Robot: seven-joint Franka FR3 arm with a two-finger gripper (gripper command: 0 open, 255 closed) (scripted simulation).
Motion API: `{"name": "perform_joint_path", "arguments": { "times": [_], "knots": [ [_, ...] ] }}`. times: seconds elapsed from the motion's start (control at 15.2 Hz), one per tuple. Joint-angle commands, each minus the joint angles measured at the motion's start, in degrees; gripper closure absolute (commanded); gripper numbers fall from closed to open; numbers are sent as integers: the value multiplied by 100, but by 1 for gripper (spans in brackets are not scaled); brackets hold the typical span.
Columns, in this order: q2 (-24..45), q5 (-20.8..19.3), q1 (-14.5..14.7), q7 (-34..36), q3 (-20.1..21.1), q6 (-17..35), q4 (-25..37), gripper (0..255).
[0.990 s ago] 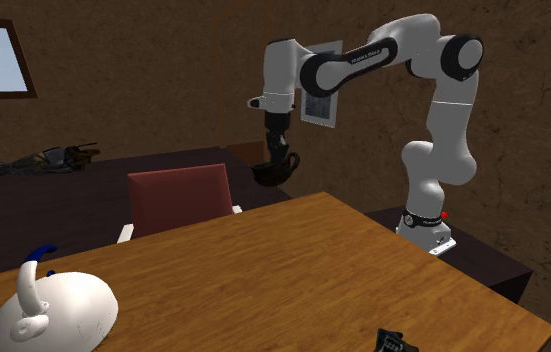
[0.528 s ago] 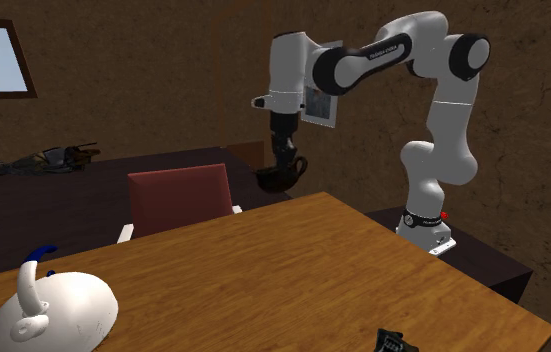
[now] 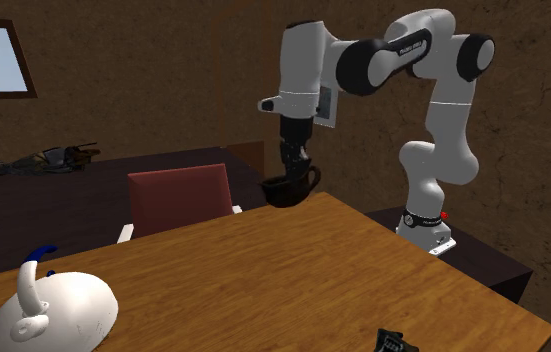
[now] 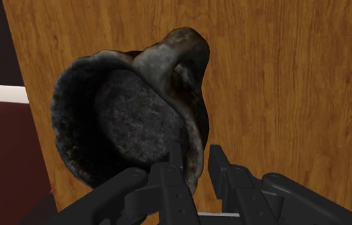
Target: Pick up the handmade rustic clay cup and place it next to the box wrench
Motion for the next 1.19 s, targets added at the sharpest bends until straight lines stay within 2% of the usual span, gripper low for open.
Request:
{"name": "perform_joint_path", "arguments": {
  "times": [0.0, 0.59, 1.12],
  "knots": [
    [67, -7, 137, 291, 144, -14, 62, 255],
    [884, -158, 805, 1551, 736, -368, 1104, 255],
    [947, -190, 802, 1610, 724, 226, 568, 255]
  ]
}}
